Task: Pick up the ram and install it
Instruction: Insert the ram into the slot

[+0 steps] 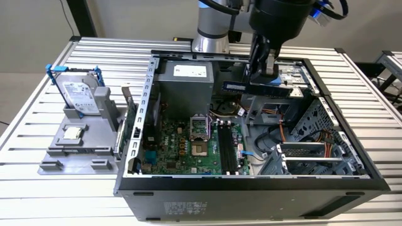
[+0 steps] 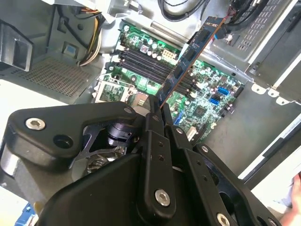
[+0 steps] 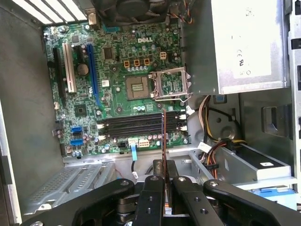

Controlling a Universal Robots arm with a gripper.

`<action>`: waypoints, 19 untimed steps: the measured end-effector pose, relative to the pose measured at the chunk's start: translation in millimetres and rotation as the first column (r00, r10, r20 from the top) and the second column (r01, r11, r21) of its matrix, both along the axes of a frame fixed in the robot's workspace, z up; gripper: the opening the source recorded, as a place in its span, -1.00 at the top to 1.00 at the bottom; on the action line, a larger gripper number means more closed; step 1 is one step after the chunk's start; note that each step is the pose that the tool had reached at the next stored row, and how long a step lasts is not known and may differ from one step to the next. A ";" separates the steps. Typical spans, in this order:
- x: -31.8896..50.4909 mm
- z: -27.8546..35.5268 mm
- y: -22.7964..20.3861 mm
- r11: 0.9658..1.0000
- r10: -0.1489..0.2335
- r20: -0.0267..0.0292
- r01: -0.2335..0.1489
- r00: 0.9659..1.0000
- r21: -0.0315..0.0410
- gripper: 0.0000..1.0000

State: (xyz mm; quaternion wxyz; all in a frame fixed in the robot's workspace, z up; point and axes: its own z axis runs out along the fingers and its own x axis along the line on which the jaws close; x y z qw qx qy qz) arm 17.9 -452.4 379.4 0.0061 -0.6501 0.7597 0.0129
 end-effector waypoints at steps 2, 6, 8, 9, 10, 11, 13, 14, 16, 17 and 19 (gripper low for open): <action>-0.1 0.0 0.0 1.000 -0.027 0.000 0.027 1.000 0.000 1.00; -0.1 -0.1 0.0 0.996 -0.085 0.000 0.085 0.996 0.000 1.00; 0.0 -0.1 0.0 0.993 -0.115 0.000 0.115 0.993 0.000 1.00; -0.1 -0.1 0.0 0.992 -0.130 0.000 0.130 0.992 0.000 1.00; -0.1 -0.1 0.0 0.989 -0.146 0.000 0.146 0.989 0.000 1.00; 0.0 -0.1 0.0 0.987 -0.162 0.000 0.162 0.987 0.000 1.00; 0.0 -0.1 0.0 0.981 -0.195 0.000 0.195 0.981 0.000 1.00; -0.1 -0.1 0.0 0.978 -0.210 0.000 0.210 0.978 0.000 1.00; 0.0 0.0 0.0 0.971 -0.240 0.000 0.240 0.971 0.000 1.00; -0.1 0.0 0.0 0.967 -0.254 0.000 0.254 0.967 0.000 1.00; -0.1 0.0 0.0 0.959 -0.282 0.000 0.282 0.959 0.000 1.00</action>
